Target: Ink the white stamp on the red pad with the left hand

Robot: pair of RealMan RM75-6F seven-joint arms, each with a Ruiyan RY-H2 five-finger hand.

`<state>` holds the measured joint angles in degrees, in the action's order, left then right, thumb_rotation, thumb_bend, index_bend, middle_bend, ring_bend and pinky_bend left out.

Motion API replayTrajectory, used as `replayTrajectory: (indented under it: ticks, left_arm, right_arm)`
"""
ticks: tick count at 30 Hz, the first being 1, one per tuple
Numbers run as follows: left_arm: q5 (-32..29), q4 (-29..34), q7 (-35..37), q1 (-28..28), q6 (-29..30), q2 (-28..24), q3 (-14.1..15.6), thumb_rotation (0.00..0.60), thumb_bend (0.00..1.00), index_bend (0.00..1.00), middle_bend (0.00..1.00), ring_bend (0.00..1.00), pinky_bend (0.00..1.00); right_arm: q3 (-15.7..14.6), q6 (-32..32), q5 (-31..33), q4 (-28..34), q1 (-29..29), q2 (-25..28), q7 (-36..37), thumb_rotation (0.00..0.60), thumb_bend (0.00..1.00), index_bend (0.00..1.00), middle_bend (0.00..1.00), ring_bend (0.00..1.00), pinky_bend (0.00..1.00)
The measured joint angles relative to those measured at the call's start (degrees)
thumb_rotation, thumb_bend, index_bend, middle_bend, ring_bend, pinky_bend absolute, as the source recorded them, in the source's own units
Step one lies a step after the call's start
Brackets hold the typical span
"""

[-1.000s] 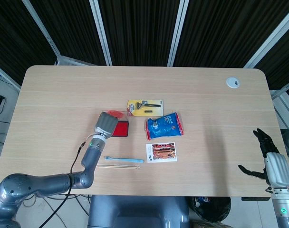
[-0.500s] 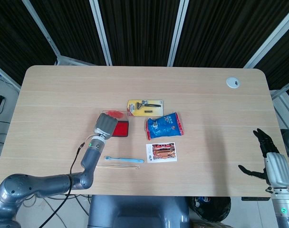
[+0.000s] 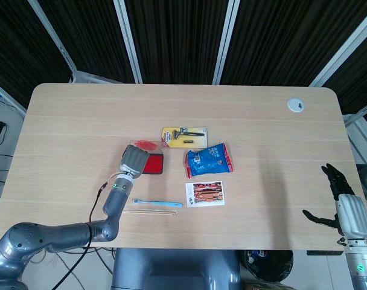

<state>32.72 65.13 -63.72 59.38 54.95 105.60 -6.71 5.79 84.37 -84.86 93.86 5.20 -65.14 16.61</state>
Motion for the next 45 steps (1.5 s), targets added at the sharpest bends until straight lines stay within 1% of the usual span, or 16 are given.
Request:
replayTrajectory:
  ticks: [5, 11, 17, 21, 26, 30, 36, 42, 45]
  left_arm:
    - [0.4, 0.8, 0.4, -0.1, 0.5, -0.5, -0.4, 0.600, 0.57, 0.73, 0.75, 0.53, 0.57]
    - [1.4, 4.0, 0.7, 0.0, 1.9, -2.3, -1.0, 0.600, 0.57, 0.73, 0.75, 0.53, 0.57]
    - [2.3, 9.1, 0.4, -0.2, 4.4, -5.3, -1.6, 0.600, 0.57, 0.73, 0.75, 0.53, 0.57]
    - [2.5, 13.4, -0.2, -0.8, 6.3, -7.6, -1.4, 0.600, 0.57, 0.73, 0.75, 0.53, 0.57]
    - [2.5, 18.0, -1.3, -1.8, 8.4, -10.2, -0.4, 0.600, 0.57, 0.73, 0.75, 0.53, 0.57]
    - [2.3, 21.1, -2.1, -2.9, 10.1, -11.6, 1.3, 0.600, 0.57, 0.73, 0.75, 0.53, 0.57]
    - [2.6, 22.4, -2.4, -4.7, 11.5, -11.7, 4.1, 0.600, 0.57, 0.72, 0.74, 0.53, 0.57]
    - [3.3, 22.3, -1.7, -6.3, 12.3, -10.8, 5.8, 0.600, 0.56, 0.71, 0.73, 0.53, 0.57]
    - [3.8, 21.6, -1.1, -7.0, 12.4, -10.5, 6.3, 0.600, 0.52, 0.70, 0.72, 0.52, 0.56]
  right_arm:
    - [0.0, 0.0, 0.0, 0.0, 0.0, 0.0, 0.0, 0.600, 0.10, 0.00, 0.00, 0.00, 0.19]
    - [0.0, 0.1, -0.1, 0.0, 0.0, -0.1, -0.2, 0.600, 0.10, 0.00, 0.00, 0.00, 0.19]
    - [0.0, 0.3, -0.2, 0.0, -0.1, -0.1, -0.2, 0.600, 0.10, 0.00, 0.00, 0.00, 0.19]
    - [0.0, 0.3, -0.2, -0.1, 0.0, -0.1, -0.1, 0.600, 0.10, 0.00, 0.00, 0.00, 0.19]
    - [0.0, 0.2, -0.2, -0.1, 0.0, -0.1, -0.1, 0.600, 0.10, 0.00, 0.00, 0.00, 0.19]
    - [0.0, 0.1, -0.1, -0.1, 0.0, -0.1, 0.1, 0.600, 0.10, 0.00, 0.00, 0.00, 0.19]
    - [0.0, 0.1, -0.2, -0.1, 0.0, 0.0, 0.3, 0.600, 0.10, 0.00, 0.00, 0.00, 0.19]
    - [0.0, 0.2, -0.3, -0.1, 0.0, 0.1, 0.5, 0.600, 0.10, 0.00, 0.00, 0.00, 0.19]
    - [-0.1, 0.2, -0.4, -0.1, 0.0, 0.1, 0.5, 0.600, 0.10, 0.00, 0.00, 0.00, 0.19]
